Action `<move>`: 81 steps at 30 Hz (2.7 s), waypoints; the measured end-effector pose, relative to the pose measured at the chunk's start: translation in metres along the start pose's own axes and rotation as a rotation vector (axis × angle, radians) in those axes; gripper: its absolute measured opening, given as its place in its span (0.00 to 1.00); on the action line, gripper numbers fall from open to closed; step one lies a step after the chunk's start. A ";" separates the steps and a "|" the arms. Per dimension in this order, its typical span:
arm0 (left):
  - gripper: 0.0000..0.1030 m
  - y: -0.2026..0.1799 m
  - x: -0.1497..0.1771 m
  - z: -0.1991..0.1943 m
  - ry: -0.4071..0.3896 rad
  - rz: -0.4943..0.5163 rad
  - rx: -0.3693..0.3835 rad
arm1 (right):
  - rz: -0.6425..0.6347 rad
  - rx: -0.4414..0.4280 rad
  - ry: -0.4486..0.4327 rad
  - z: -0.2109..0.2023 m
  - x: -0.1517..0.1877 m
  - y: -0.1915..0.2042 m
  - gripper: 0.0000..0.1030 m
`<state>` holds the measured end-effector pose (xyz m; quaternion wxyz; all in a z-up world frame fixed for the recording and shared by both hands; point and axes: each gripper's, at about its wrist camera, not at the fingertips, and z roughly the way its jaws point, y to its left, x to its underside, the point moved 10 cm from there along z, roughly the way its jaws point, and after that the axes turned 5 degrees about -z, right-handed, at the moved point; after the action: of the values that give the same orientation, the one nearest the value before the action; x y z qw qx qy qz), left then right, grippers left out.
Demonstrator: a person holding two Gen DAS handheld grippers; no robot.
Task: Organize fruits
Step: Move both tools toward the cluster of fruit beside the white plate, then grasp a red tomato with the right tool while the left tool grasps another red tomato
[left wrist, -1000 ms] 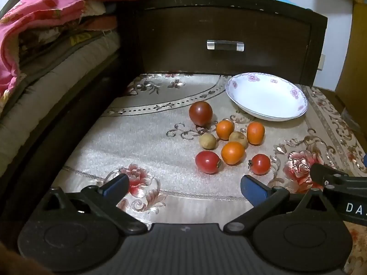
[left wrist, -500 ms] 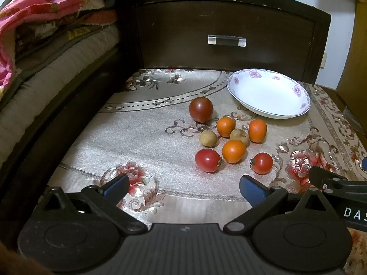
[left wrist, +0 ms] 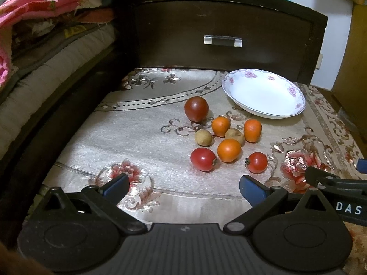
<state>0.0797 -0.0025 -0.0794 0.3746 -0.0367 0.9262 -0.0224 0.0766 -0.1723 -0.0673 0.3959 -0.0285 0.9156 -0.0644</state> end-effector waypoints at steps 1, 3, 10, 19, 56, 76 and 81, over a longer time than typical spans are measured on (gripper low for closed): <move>1.00 -0.001 0.000 0.000 0.002 0.001 0.003 | 0.003 0.002 0.004 0.001 0.001 -0.001 0.94; 1.00 -0.002 0.001 0.001 0.004 0.003 0.005 | 0.009 0.002 0.012 0.002 0.002 -0.002 0.94; 1.00 -0.001 0.002 0.004 0.015 -0.014 0.020 | 0.019 -0.004 0.025 0.004 0.003 -0.002 0.94; 1.00 0.002 0.003 0.009 0.028 -0.026 0.013 | 0.030 -0.017 0.037 0.006 0.004 0.001 0.94; 0.99 0.015 -0.001 0.032 0.038 -0.036 -0.030 | -0.014 -0.095 0.079 0.033 -0.002 0.022 0.90; 0.96 0.027 -0.001 0.039 0.033 -0.036 -0.058 | -0.098 -0.155 0.054 0.041 -0.010 0.045 0.78; 0.96 0.029 0.000 0.042 0.035 -0.038 -0.056 | -0.130 -0.201 0.050 0.043 -0.012 0.054 0.67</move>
<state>0.1071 0.0263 -0.1114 0.3569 -0.0644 0.9319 -0.0040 0.1157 -0.1217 -0.0957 0.3629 -0.1254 0.9233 0.0014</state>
